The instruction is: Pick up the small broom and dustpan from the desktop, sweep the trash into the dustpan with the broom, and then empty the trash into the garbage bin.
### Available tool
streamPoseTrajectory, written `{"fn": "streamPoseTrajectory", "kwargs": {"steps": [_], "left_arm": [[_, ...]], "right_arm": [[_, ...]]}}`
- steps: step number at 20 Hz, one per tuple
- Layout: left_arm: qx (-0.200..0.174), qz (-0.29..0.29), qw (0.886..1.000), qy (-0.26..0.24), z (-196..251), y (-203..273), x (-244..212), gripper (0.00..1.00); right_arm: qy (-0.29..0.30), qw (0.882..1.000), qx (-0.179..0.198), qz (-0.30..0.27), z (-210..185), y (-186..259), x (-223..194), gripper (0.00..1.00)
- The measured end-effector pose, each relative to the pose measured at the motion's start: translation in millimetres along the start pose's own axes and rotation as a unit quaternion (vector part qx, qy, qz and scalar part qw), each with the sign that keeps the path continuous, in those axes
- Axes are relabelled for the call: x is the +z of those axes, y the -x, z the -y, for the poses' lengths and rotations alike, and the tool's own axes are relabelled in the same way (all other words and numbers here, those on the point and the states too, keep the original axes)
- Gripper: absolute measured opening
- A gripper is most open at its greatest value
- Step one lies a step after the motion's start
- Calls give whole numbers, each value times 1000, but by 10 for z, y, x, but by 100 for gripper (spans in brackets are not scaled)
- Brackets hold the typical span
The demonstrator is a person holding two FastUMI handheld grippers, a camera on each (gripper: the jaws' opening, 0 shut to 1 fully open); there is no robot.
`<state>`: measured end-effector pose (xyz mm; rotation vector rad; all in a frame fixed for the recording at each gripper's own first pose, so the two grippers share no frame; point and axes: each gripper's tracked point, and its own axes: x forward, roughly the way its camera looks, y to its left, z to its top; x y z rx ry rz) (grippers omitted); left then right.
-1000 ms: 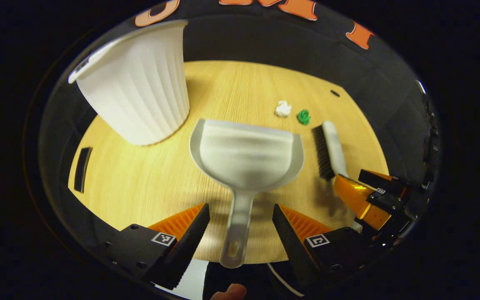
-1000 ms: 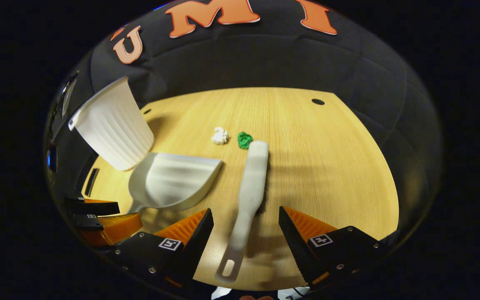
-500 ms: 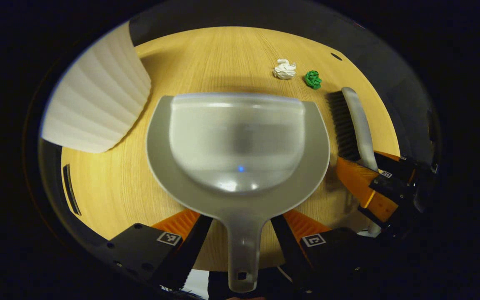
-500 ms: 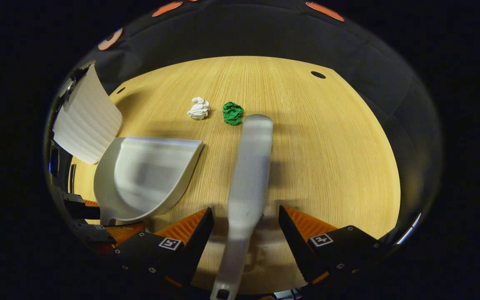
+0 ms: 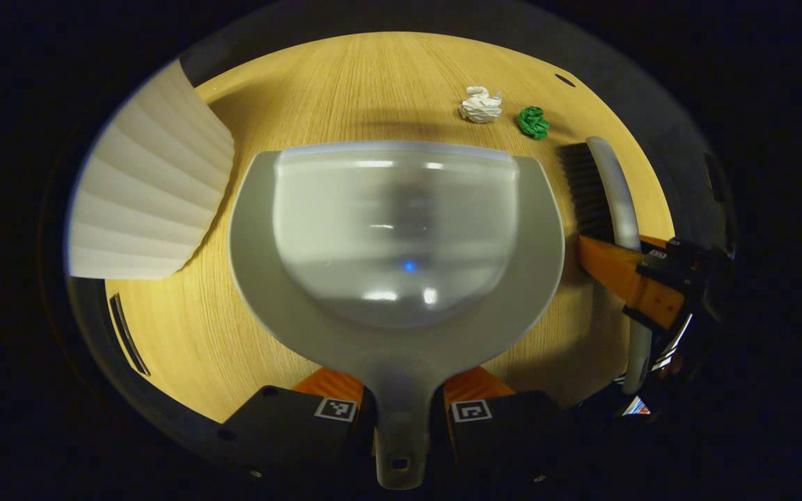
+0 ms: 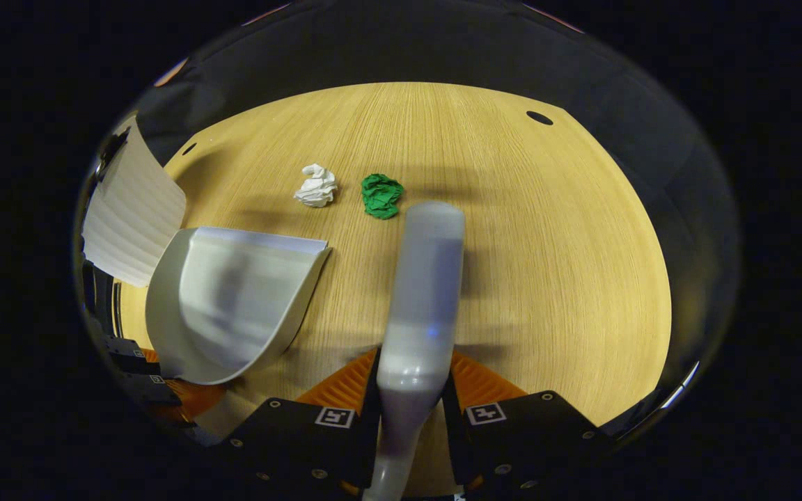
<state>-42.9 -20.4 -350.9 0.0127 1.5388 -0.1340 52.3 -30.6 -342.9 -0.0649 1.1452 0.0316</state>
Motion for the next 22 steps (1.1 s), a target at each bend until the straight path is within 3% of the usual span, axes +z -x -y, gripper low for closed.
{"fn": "streamPoseTrajectory", "kwargs": {"steps": [5, 10, 15, 18, 22], "left_arm": [[-24, 14, 993, -115, -141, 36, 110, 32], [-16, -6, 972, -233, -401, 171, 238, 30], [-28, -22, 952, -305, -394, 149, 343, 30], [-25, -19, 945, -326, -409, 269, 369, 31], [-38, -19, 940, -338, -415, 214, 460, 30]], "right_arm": [[23, 999, 24, -15, 286, -77, 294, 39], [132, 990, 39, -24, 492, -264, 849, 38], [225, 964, 135, -51, 31, -360, 1142, 38], [286, 939, 179, -67, -293, -315, 1149, 38], [320, 909, 243, -107, -551, -104, 1004, 38]]}}
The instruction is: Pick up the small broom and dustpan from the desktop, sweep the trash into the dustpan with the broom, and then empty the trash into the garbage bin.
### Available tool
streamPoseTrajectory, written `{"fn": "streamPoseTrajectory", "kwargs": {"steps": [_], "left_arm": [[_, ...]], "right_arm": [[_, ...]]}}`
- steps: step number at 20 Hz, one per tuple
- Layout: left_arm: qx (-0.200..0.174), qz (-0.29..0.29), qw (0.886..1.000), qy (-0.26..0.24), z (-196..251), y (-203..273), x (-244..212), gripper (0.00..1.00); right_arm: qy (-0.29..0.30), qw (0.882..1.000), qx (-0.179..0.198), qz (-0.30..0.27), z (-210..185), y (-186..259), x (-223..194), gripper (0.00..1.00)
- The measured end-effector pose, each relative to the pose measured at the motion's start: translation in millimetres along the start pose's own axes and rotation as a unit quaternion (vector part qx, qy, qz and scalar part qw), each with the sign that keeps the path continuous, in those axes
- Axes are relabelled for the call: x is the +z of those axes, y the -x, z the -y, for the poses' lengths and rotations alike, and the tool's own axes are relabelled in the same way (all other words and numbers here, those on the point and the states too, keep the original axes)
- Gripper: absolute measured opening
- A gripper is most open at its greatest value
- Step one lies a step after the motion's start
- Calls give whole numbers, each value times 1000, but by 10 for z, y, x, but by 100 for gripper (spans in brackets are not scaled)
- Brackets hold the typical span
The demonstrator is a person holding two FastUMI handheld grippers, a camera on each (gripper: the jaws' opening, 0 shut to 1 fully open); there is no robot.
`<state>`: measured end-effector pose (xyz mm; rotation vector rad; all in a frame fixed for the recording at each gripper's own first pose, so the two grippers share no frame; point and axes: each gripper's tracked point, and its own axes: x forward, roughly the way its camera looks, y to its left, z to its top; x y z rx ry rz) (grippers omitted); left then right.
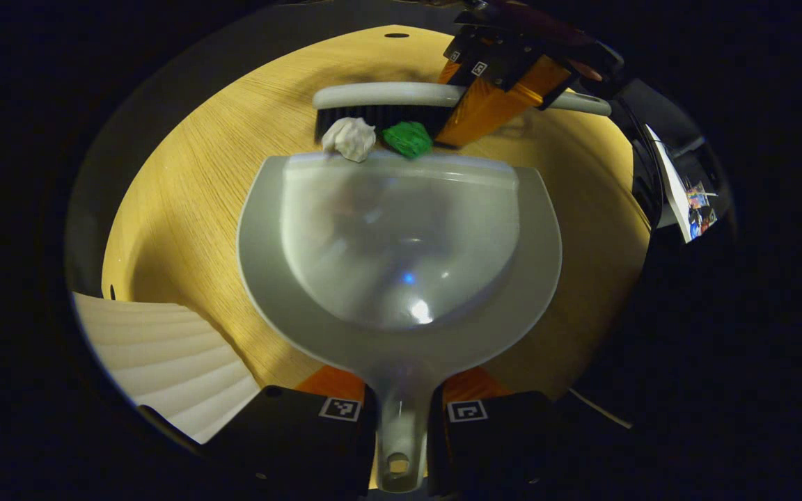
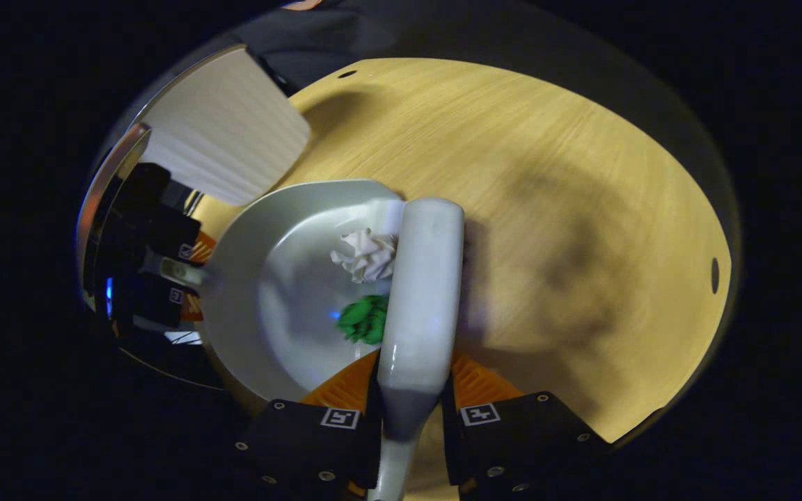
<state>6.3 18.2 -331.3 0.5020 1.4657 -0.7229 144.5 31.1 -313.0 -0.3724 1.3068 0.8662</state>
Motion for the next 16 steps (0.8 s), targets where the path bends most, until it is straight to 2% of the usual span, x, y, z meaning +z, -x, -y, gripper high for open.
{"fn": "streamPoseTrajectory", "kwargs": {"steps": [3, 6, 8, 10, 13, 15, 16], "left_arm": [[-13, -3, 1000, 6, 37, -5, -74, 30], [-3, 6, 999, 40, 4, 15, -100, 31], [14, 14, 997, 78, -22, 27, -114, 31], [20, 19, 993, 117, -10, 22, -109, 30], [19, 17, 982, 187, 98, -40, -90, 31], [16, 17, 974, 227, 185, -89, 1, 31], [17, 21, 970, 243, 205, -99, 60, 30]], "right_arm": [[1, 1000, 13, -11, 79, 66, 11, 38], [-58, 998, -24, 24, 375, 132, 131, 38], [-106, 991, -63, 46, 571, 141, 126, 38], [-163, 980, -97, 63, 760, 177, 99, 38], [-246, 956, -144, 69, 927, 202, 23, 38], [-293, 940, -161, 73, 949, 187, 36, 37], [-308, 934, -165, 76, 939, 153, -83, 37]]}}
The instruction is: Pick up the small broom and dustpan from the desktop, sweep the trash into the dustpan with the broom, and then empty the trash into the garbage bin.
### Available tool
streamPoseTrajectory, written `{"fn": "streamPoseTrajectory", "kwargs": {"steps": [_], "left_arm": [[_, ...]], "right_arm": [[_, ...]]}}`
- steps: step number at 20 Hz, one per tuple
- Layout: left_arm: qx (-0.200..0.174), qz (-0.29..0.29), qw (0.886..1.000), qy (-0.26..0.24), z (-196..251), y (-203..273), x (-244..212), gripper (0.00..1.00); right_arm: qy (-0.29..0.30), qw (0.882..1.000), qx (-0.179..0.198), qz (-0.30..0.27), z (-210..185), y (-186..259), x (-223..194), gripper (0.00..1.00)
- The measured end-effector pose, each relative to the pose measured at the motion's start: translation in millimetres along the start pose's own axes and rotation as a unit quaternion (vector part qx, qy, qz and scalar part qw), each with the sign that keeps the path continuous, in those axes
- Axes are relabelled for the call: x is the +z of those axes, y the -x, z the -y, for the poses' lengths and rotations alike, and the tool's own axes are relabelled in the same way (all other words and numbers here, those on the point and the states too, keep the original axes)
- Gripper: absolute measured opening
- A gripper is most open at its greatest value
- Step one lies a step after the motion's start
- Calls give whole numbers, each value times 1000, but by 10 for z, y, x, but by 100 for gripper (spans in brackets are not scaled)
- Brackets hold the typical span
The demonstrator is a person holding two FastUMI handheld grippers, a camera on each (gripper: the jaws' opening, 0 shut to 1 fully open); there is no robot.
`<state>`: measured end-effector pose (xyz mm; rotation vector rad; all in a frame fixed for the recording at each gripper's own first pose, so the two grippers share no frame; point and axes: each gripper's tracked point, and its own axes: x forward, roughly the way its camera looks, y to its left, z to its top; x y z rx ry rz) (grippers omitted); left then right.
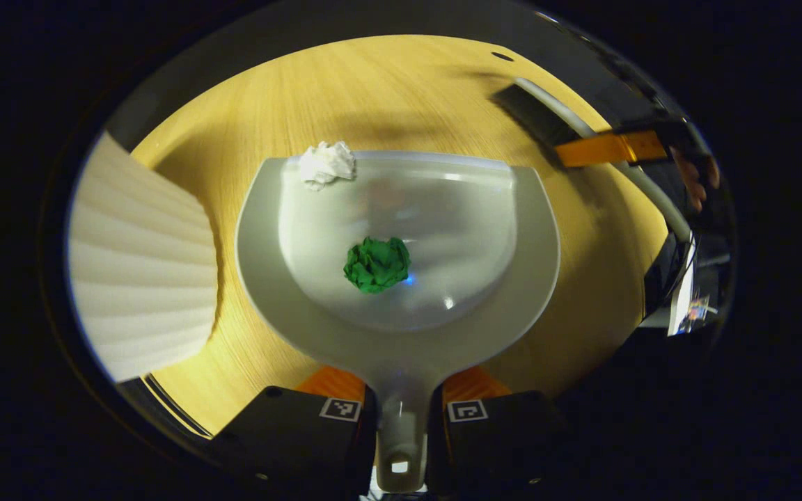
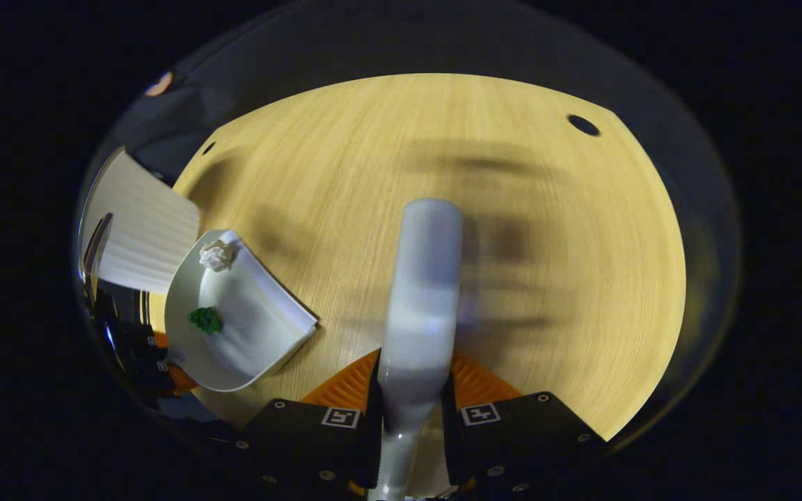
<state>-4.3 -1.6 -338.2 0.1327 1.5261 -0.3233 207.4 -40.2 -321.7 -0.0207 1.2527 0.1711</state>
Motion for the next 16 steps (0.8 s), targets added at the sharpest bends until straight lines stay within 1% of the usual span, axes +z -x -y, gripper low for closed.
{"fn": "streamPoseTrajectory", "kwargs": {"steps": [1, 3, 4, 5, 7, 8, 10, 11, 12, 13, 14, 15, 16], "left_arm": [[4, 3, 1000, 19, 25, -44, 16, 30], [12, 11, 998, 56, 102, -116, 41, 30], [14, 13, 997, 74, 162, -137, 44, 30], [11, 12, 995, 93, 223, -129, 28, 30], [6, 6, 993, 119, 285, -231, 3, 30], [7, 7, 993, 118, 298, -236, -12, 30], [-8, 20, 993, 117, 381, -196, 37, 30], [-10, 32, 993, 110, 390, -205, 58, 30], [-1, 45, 994, 102, 368, -198, 106, 30], [1, 45, 994, 101, 382, -190, 91, 30], [-3, 57, 993, 108, 383, -195, 117, 30], [1, 39, 994, 107, 385, -226, 70, 30], [1, 38, 993, 116, 394, -265, 46, 30]], "right_arm": [[-20, 1000, -17, -3, -42, -29, -84, 38], [-62, 998, -27, -16, -192, -43, -191, 38], [-80, 996, -28, -27, -274, -56, -320, 38], [-96, 994, -37, -35, -312, -92, -417, 48], [-103, 992, -52, -54, -358, -86, -589, 48], [-96, 993, -54, -49, -425, -121, -609, 38], [-73, 995, -53, -50, -491, -155, -639, 40], [-71, 995, -49, -45, -495, -154, -626, 42], [-75, 995, -43, -42, -505, -129, -635, 46], [-82, 995, -38, -46, -508, -103, -660, 48], [-87, 995, -33, -41, -520, -87, -663, 52], [-90, 995, -30, -43, -521, -87, -676, 53], [-85, 995, -27, -41, -534, -79, -659, 65]]}}
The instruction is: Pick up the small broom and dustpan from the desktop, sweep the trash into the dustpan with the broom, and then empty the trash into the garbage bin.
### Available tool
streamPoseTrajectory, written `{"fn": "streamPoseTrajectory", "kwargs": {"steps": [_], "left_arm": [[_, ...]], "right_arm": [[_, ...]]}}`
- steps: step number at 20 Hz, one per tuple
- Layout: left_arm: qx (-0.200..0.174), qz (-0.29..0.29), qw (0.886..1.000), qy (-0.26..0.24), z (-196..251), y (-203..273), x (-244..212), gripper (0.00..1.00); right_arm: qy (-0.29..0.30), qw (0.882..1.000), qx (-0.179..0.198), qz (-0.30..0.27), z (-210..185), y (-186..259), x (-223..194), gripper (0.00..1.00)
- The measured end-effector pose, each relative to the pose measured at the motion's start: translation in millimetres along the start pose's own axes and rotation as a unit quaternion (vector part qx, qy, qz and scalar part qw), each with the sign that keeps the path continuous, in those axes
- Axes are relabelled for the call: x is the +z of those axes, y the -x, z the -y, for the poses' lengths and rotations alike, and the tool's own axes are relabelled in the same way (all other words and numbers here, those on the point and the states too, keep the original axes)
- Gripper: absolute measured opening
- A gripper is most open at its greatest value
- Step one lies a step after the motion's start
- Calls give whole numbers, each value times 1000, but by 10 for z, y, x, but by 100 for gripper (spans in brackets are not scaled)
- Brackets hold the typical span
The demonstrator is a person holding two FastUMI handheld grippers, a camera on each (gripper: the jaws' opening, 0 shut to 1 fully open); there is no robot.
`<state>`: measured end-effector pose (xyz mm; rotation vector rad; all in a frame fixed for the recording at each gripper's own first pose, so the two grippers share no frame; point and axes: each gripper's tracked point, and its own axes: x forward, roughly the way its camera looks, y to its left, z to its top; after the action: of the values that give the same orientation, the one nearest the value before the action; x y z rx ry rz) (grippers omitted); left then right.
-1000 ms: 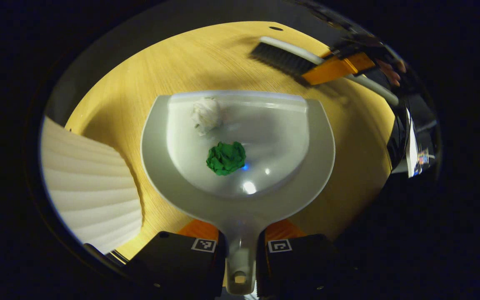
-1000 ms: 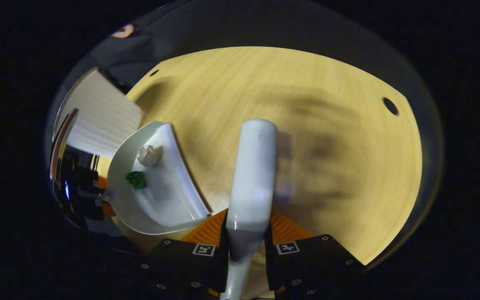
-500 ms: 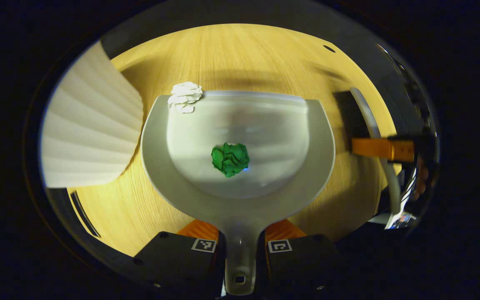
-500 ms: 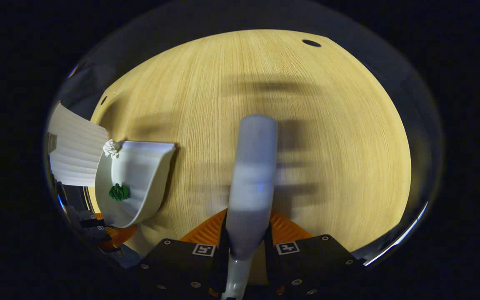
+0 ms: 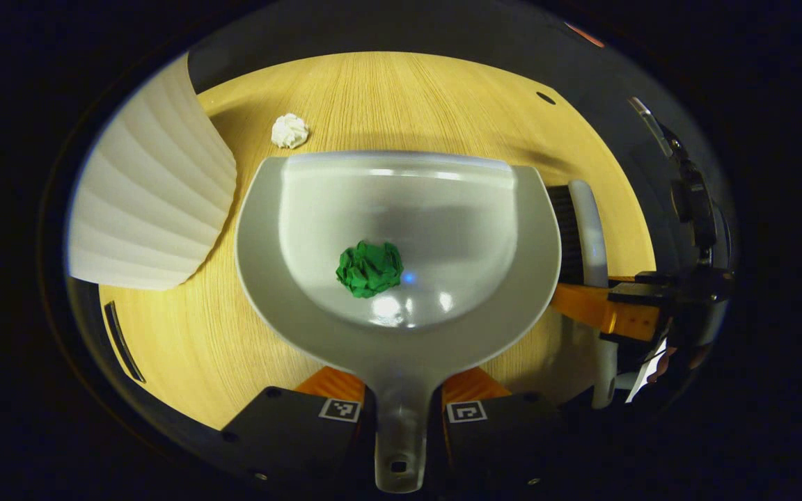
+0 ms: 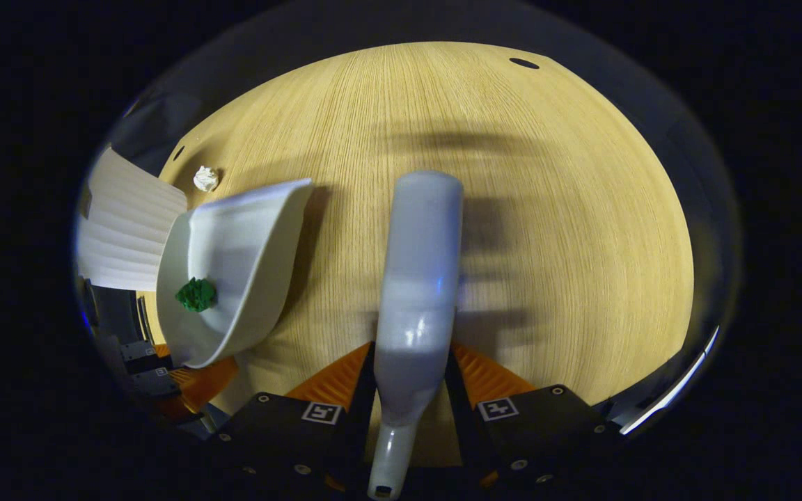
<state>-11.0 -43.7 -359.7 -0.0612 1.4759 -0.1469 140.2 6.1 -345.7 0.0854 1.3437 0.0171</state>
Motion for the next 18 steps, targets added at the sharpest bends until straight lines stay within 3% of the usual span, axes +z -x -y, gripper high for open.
{"fn": "streamPoseTrajectory", "kwargs": {"steps": [1, 3, 4, 5, 6, 10, 13, 18], "left_arm": [[0, -6, 1000, 4, -33, -13, -39, 30], [13, -6, 1000, 3, -125, 27, -45, 31], [15, -8, 1000, -5, -155, 38, -33, 31], [12, -8, 1000, -11, -187, 22, -12, 31], [11, -13, 1000, -20, -235, 9, 4, 30], [10, -16, 999, -51, -398, -3, 71, 30], [9, -26, 997, -72, -519, 5, 97, 31], [13, -43, 994, -99, -663, 40, 171, 30]], "right_arm": [[7, 1000, 1, 3, 5, -5, 33, 57], [21, 1000, -3, 5, 15, -35, 88, 55], [29, 1000, 4, 0, -6, -15, 89, 36], [38, 999, 11, -6, 10, -29, 119, 33], [49, 999, 20, -9, 5, -3, 177, 40], [88, 993, 78, -19, -140, 19, 533, 38], [158, 983, 90, -14, -231, 36, 977, 37], [282, 952, 120, -9, -717, -5, 1703, 37]]}}
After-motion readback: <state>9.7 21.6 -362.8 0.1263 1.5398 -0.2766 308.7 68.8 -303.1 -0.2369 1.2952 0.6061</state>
